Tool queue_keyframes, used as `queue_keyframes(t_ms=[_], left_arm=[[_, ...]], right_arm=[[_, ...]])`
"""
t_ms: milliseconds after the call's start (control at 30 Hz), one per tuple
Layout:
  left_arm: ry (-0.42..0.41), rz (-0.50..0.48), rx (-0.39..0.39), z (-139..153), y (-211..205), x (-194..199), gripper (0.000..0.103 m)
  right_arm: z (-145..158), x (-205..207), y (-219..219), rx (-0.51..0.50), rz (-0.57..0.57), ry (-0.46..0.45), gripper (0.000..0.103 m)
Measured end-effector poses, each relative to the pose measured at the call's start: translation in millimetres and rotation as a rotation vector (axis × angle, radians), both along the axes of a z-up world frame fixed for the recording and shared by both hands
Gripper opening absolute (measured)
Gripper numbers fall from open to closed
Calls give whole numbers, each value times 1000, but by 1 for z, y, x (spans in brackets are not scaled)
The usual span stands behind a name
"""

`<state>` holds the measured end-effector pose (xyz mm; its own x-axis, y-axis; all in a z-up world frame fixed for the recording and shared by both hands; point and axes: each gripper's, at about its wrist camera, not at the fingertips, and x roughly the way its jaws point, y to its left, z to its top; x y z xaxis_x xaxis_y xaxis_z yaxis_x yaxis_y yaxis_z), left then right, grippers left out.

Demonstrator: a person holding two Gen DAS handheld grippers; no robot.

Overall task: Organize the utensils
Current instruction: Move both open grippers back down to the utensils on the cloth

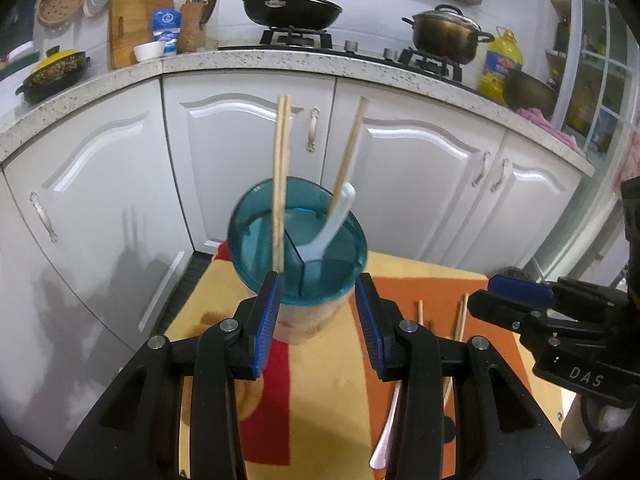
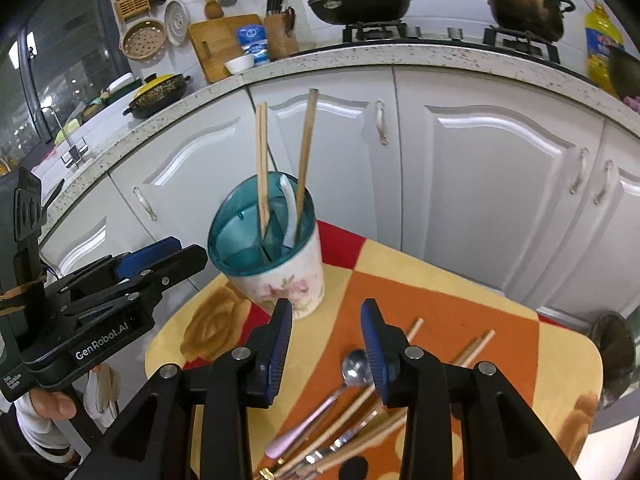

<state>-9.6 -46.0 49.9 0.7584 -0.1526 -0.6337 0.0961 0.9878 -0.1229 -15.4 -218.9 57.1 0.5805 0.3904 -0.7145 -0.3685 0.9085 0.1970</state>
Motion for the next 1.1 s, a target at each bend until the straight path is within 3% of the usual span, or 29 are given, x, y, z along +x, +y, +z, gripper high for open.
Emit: queue_keyframes(t_ms=[433,1100], left_arm=[[43,-52,5,-13,-19,-11,38],[243,-173,-33,-83,-42,3,38]], right_arm=[[-13,-20,-40,-15,-85,44,39],[-92,-11,-84,-12,-171,253,39]])
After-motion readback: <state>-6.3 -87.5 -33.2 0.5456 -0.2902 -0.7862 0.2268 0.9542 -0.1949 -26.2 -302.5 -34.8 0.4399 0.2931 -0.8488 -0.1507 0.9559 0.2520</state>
